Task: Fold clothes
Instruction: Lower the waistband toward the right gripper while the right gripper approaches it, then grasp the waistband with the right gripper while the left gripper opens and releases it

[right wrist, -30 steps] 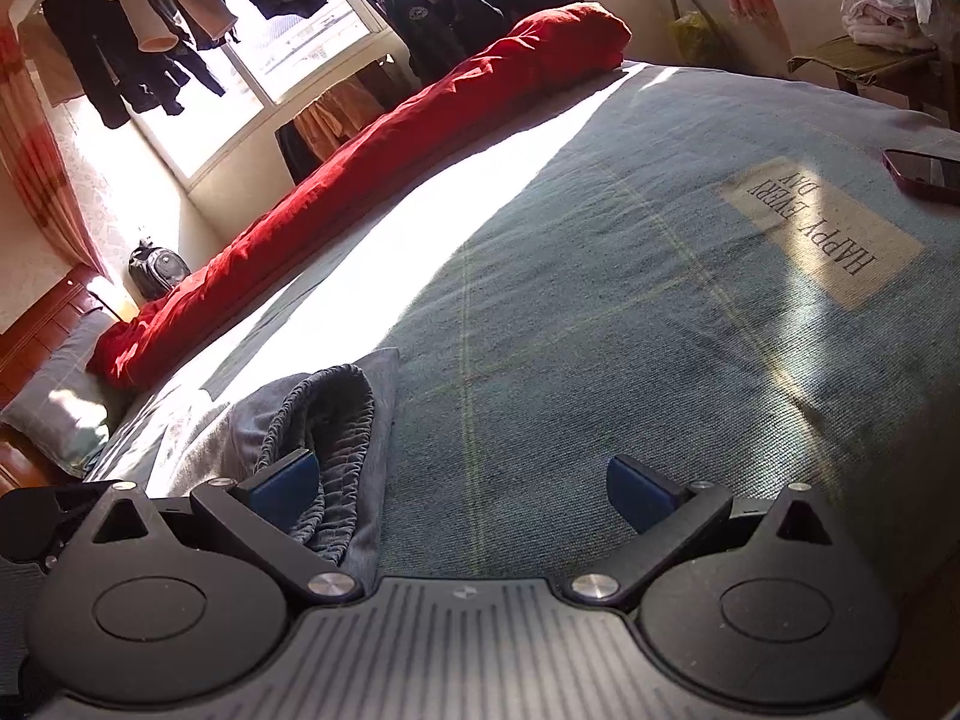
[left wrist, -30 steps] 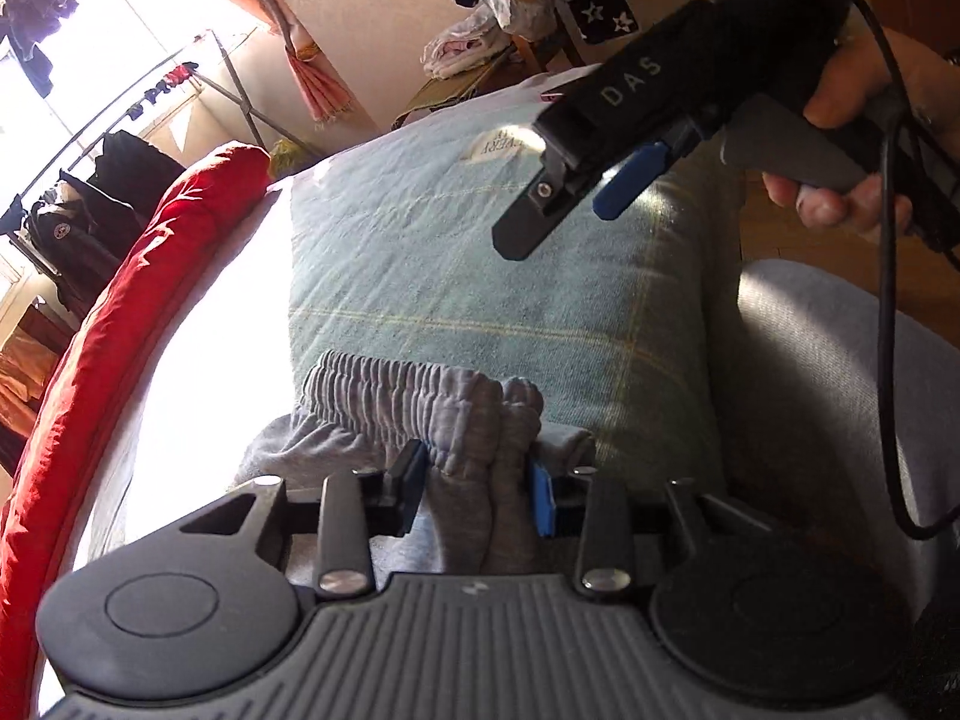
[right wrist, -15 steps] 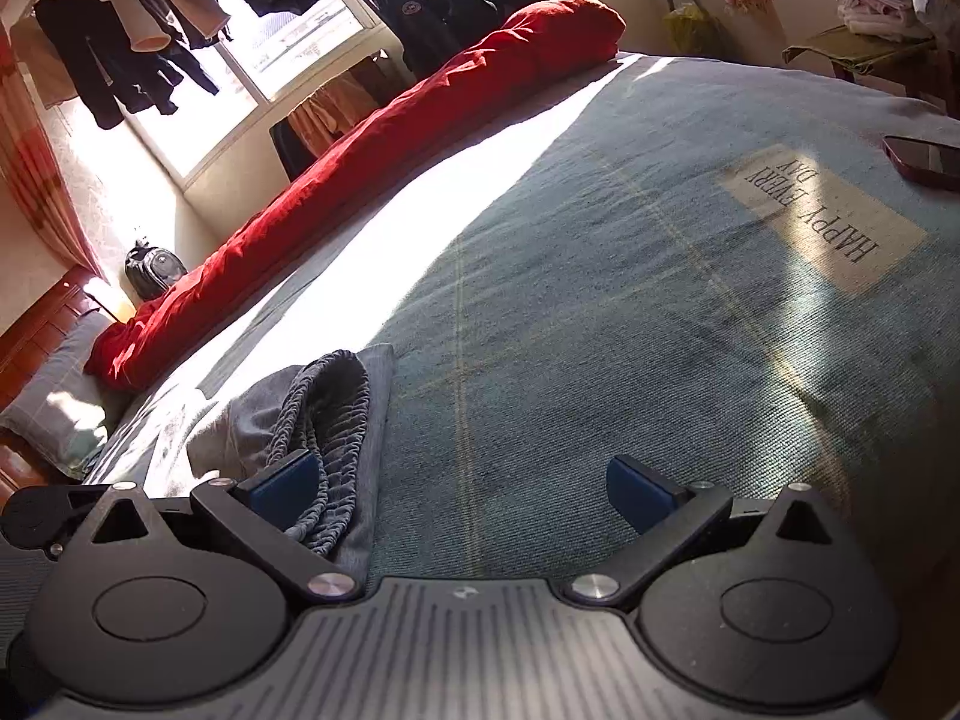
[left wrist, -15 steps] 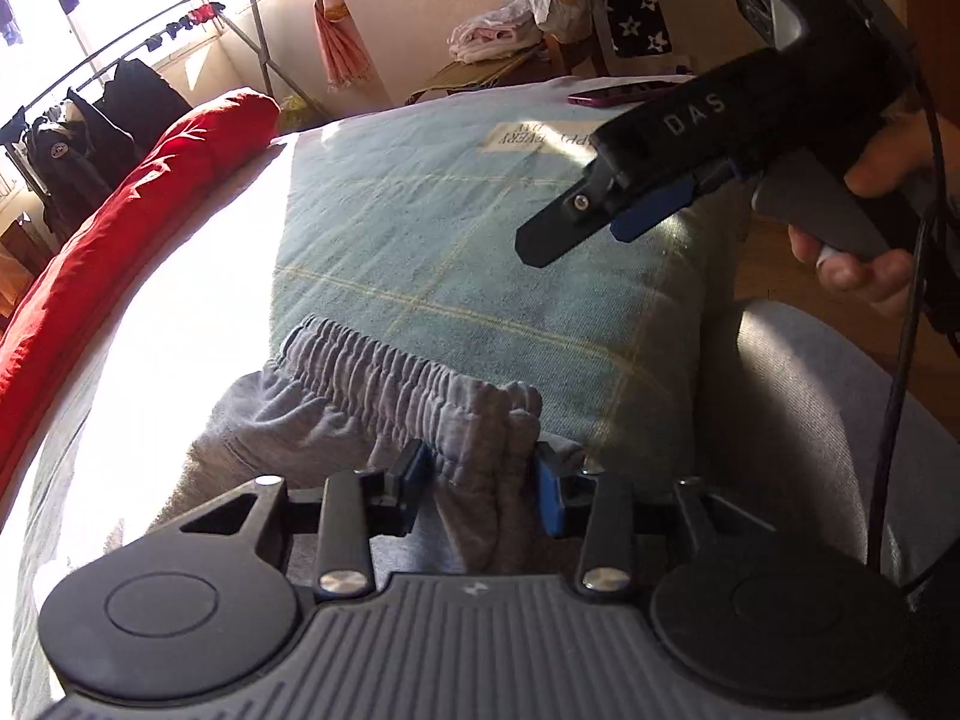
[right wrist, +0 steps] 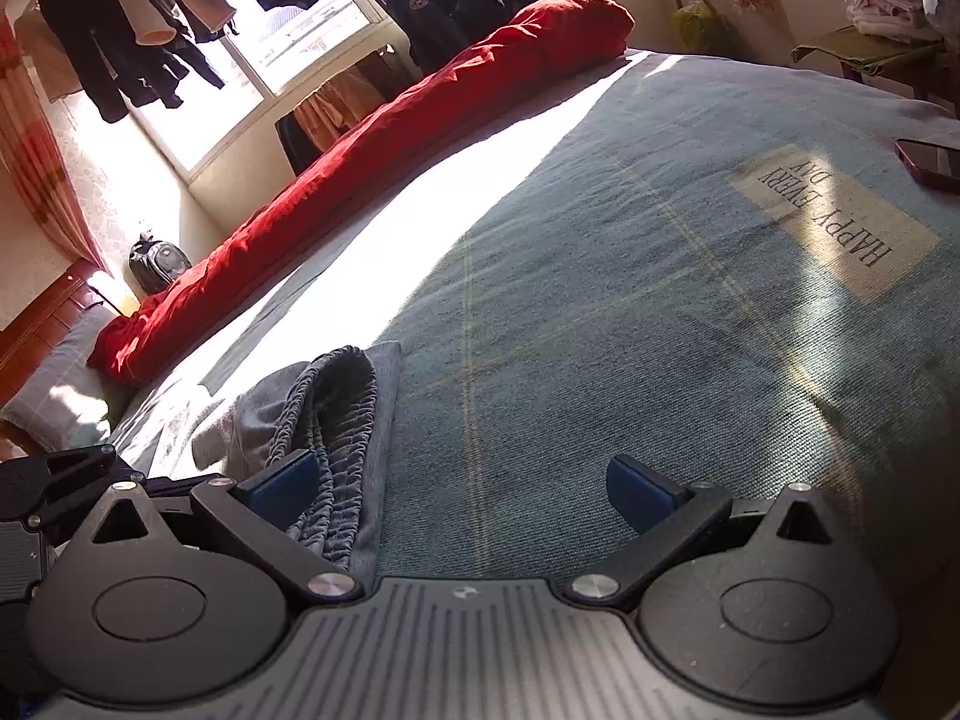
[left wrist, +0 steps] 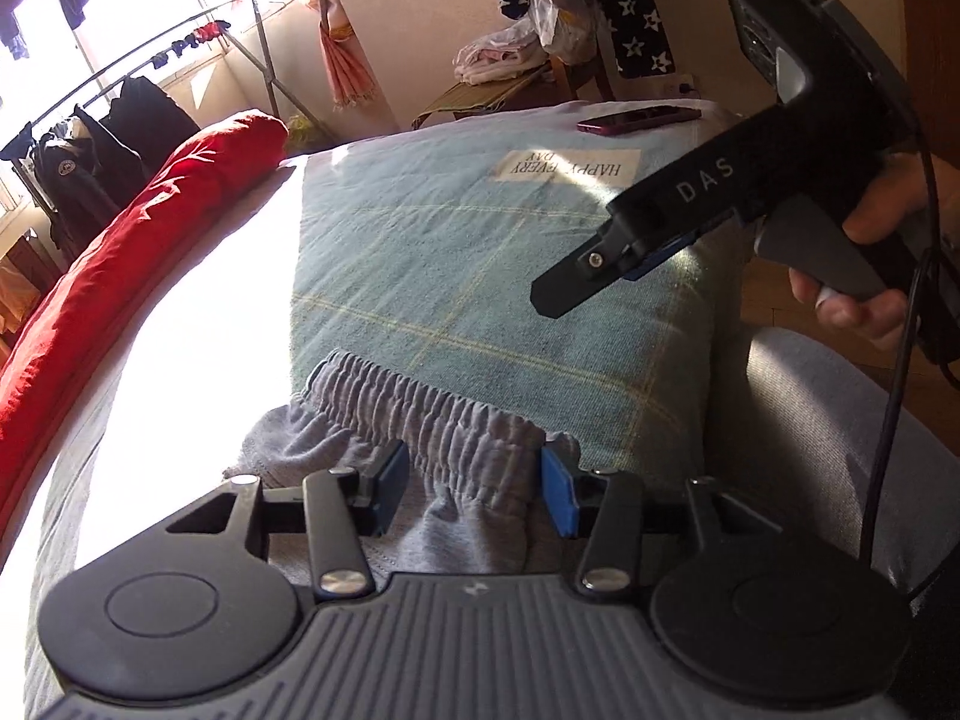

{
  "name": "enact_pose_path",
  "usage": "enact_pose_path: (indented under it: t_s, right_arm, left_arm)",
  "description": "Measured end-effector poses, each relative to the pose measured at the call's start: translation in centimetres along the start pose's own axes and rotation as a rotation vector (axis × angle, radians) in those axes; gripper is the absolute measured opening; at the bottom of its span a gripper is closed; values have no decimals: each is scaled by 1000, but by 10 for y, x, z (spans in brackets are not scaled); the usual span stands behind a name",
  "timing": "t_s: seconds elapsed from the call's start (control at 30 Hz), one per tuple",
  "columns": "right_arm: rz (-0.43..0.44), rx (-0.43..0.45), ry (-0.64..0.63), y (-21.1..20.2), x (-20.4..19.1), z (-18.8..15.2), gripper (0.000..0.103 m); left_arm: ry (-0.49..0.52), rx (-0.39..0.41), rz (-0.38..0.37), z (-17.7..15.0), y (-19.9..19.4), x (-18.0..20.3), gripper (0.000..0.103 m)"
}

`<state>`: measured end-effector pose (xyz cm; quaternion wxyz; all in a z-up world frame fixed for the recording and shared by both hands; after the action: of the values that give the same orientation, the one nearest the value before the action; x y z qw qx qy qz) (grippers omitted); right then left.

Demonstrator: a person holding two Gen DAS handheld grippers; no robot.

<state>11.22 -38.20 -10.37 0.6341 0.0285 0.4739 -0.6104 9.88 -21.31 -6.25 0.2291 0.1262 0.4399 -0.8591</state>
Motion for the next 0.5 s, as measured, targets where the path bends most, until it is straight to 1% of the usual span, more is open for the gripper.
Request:
enact_pose_path:
  t_s: [0.07, 0.13, 0.2, 0.23, 0.27, 0.3, 0.33, 0.4, 0.5]
  right_arm:
    - [0, -1, -5, 0, -2, 0, 103]
    - [5, -3, -10, 1, -4, 0, 103]
    - [16, -7, -16, 2, -7, 1, 103]
    - [29, -11, -18, 3, -10, 2, 103]
    - [47, -17, -17, 4, -12, 3, 103]
    - [64, -24, -17, 4, -15, 3, 103]
    - [85, -31, -15, 5, -17, 4, 103]
    - [139, -49, 10, 7, -21, 8, 103]
    - [235, -82, 73, 11, -26, 16, 103]
  left_arm:
    - [2, -9, 3, -1, 0, -2, 46]
    - [50, -39, 2, -3, 3, 6, 48]
    - [105, -50, 23, -5, 6, 14, 45]
    - [91, -40, 21, -4, 5, 13, 26]
    - [54, -23, 24, -2, 2, 8, 19]
    - [13, -2, 42, 1, -2, 0, 17]
    - [-28, 18, 59, 3, -8, -10, 13]
    - [-115, 61, 58, 7, -22, -32, 13]
    - [-171, 99, 120, 8, -38, -59, 13]
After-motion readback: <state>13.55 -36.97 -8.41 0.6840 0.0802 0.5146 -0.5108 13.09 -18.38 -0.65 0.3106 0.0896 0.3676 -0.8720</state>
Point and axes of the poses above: each gripper's, at about its wrist camera, not at the fingertips, and y roughly the way its jaws point, x to its right, z to its top, the point moved 6 cm from there along y, roughly the way its jaws point, and after that the axes turned 10 degrees about y, right-handed, at the moved point
